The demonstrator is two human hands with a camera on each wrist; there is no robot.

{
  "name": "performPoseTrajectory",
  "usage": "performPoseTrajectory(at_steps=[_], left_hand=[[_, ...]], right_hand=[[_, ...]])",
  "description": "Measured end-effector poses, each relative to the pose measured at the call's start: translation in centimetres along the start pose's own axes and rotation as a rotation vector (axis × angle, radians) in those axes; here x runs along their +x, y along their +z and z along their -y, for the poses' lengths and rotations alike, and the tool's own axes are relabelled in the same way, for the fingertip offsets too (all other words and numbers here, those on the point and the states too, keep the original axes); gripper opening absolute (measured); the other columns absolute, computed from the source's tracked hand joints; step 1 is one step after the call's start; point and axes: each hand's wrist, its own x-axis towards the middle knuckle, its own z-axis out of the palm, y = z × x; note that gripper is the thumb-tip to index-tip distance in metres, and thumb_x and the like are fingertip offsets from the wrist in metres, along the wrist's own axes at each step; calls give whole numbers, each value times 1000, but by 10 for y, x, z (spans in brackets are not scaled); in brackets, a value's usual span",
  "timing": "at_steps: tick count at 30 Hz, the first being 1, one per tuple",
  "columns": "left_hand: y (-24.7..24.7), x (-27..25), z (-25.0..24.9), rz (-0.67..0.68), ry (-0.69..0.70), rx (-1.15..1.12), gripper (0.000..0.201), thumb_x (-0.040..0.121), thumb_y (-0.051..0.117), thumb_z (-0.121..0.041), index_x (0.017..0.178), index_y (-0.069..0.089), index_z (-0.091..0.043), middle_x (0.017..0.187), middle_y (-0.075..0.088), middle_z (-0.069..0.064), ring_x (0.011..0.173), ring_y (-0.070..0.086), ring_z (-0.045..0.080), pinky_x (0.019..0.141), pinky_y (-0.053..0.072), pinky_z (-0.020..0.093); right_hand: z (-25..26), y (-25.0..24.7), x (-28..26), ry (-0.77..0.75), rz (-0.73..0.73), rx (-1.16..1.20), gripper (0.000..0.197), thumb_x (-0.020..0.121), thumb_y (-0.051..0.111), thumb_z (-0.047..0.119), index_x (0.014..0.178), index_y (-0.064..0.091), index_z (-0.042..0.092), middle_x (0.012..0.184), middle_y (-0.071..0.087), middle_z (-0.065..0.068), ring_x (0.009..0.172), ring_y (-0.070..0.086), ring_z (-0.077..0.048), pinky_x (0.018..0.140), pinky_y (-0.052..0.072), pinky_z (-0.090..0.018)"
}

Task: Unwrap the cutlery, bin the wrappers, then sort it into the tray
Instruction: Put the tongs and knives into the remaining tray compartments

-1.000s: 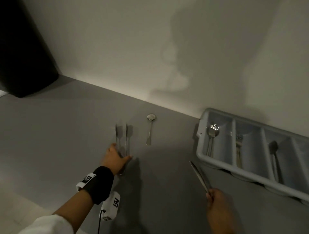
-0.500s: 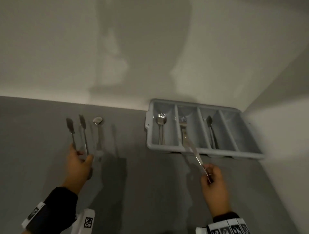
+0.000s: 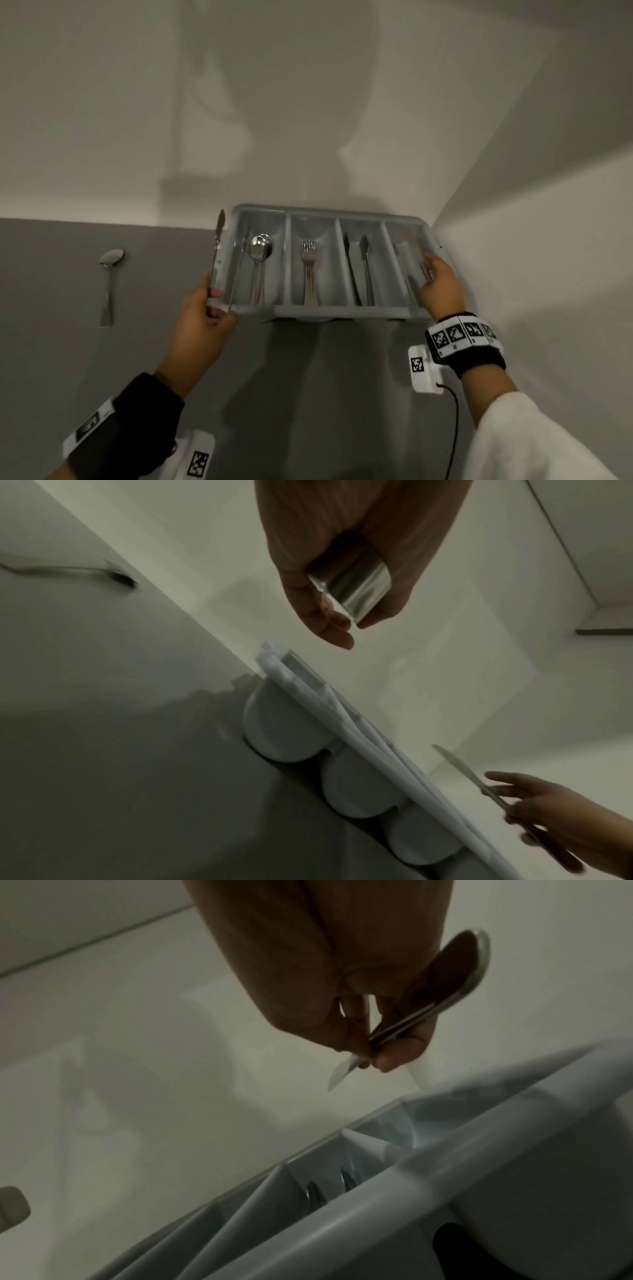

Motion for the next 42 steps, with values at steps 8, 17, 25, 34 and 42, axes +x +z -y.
performPoseTrajectory(at_steps=[8,17,25,34,42], left_hand=[[65,-9,-29,88,69,85,78,77,63,5,141,28,-21,113,51,-3,66,58,4,57,48,3],[143,8,-80,303,82,64,71,80,58,4,128,35,-43,92,47,-21,80,56,7,67,52,15],[236,41,-95,500,-42,129,59,91,43,-3,142,19,-20,126,52,13,77,62,4,51,47,10],[289,67,-63,431,-139,551,59,90,50,-15,142,22,-17,146,19,29,128,34,47,109,32,48],[278,59,-64,569,-15,556,47,91,48,-17,134,34,-5,143,29,27,129,35,40,108,31,40]], right_hand=[[-41,52,75,115,237,-231,35,82,46,-10,115,56,-6,124,55,-28,113,53,-40,101,41,-40],[-70,62,94,170,401,-286,25,91,46,6,110,59,-4,118,60,-25,110,56,-36,97,43,-39],[-66,24,52,37,189,35,25,88,47,2,110,60,3,112,63,-17,102,57,-27,92,42,-32],[-95,6,-70,-155,-38,269,17,83,48,28,94,61,28,93,63,3,89,55,-4,86,35,-1],[-97,9,-122,-97,-22,178,38,78,41,32,91,68,10,91,70,-12,91,52,-11,84,38,-16]])
